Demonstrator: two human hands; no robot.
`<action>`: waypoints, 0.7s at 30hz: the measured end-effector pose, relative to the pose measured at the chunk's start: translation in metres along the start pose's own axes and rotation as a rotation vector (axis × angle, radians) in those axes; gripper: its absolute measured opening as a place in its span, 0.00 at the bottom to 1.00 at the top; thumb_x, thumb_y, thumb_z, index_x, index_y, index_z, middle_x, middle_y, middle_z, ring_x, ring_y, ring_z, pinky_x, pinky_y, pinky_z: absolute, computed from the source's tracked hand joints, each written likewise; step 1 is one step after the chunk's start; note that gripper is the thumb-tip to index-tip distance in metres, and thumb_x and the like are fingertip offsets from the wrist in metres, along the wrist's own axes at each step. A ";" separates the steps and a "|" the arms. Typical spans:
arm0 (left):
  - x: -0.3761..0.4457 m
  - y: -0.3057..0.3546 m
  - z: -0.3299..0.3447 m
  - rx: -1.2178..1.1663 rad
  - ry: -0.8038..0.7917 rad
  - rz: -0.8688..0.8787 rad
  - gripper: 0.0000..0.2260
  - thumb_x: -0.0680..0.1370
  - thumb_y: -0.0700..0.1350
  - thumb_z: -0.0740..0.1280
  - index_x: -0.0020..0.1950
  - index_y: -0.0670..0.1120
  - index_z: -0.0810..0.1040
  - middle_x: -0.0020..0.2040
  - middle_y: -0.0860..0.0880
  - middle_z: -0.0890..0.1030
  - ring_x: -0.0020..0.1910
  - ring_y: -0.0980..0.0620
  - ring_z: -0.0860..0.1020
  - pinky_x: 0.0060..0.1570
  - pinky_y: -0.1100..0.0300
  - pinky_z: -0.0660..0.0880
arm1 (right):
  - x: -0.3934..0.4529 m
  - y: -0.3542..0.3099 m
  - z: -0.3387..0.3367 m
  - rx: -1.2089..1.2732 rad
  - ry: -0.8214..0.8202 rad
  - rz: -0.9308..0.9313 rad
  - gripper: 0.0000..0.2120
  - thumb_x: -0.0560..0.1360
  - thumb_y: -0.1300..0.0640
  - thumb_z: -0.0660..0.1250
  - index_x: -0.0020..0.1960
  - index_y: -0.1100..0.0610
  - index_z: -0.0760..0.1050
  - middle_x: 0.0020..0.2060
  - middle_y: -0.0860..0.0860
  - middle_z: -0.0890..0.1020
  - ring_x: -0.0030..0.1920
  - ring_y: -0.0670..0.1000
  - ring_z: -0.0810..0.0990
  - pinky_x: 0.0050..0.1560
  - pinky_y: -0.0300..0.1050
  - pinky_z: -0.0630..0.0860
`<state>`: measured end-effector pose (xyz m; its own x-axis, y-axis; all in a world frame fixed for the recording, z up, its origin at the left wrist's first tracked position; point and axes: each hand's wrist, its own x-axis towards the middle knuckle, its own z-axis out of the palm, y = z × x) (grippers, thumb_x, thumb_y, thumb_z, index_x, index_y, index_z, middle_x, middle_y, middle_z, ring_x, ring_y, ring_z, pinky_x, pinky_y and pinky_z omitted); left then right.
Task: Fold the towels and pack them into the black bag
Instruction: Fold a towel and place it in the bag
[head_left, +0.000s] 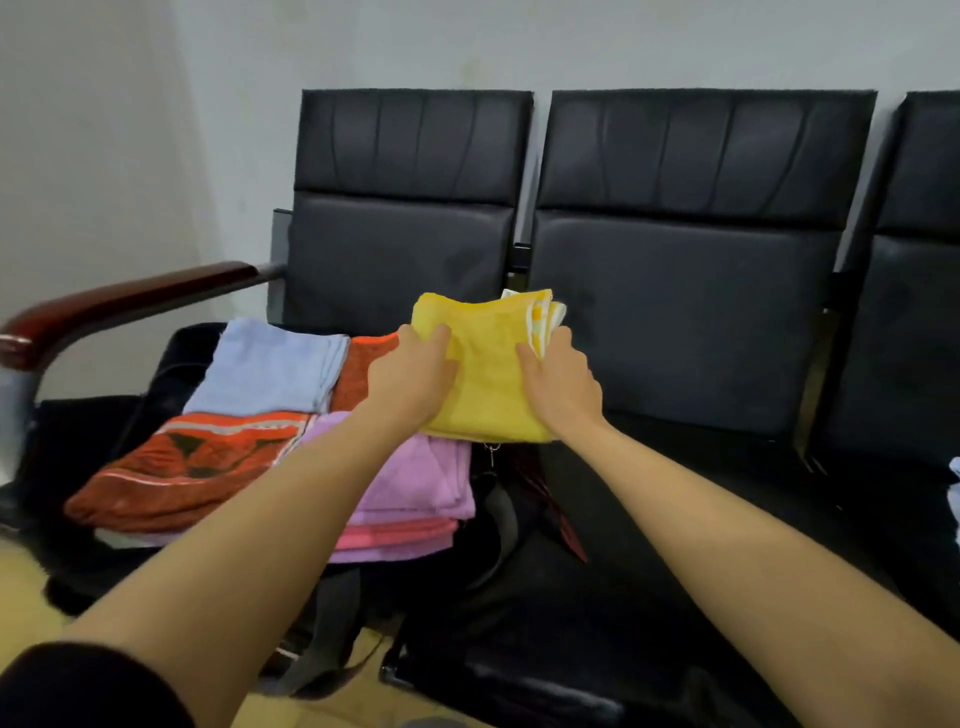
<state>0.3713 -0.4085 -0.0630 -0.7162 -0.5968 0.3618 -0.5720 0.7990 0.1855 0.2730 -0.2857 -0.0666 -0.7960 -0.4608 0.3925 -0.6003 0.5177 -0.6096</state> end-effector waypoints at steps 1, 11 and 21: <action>0.005 -0.011 0.001 0.008 0.019 -0.020 0.16 0.82 0.50 0.54 0.68 0.46 0.64 0.56 0.40 0.67 0.48 0.39 0.75 0.38 0.54 0.65 | 0.006 -0.008 0.011 0.008 -0.009 -0.009 0.17 0.81 0.46 0.55 0.59 0.60 0.64 0.54 0.57 0.77 0.52 0.59 0.77 0.45 0.49 0.68; 0.068 -0.115 0.031 0.021 0.064 -0.123 0.16 0.83 0.49 0.51 0.70 0.47 0.62 0.54 0.41 0.65 0.46 0.37 0.74 0.41 0.52 0.66 | 0.068 -0.067 0.107 -0.002 -0.070 -0.179 0.16 0.82 0.47 0.53 0.58 0.60 0.64 0.53 0.57 0.78 0.52 0.60 0.77 0.44 0.49 0.66; 0.082 -0.147 0.105 0.267 0.036 -0.035 0.23 0.80 0.56 0.57 0.73 0.49 0.65 0.77 0.38 0.50 0.73 0.35 0.56 0.68 0.42 0.56 | 0.087 -0.030 0.176 -0.402 0.030 -0.220 0.25 0.79 0.44 0.58 0.68 0.61 0.64 0.58 0.54 0.76 0.55 0.55 0.74 0.54 0.48 0.64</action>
<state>0.3546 -0.5824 -0.1562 -0.6820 -0.6171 0.3924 -0.6851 0.7269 -0.0475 0.2350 -0.4685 -0.1359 -0.6446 -0.5733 0.5058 -0.7330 0.6514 -0.1959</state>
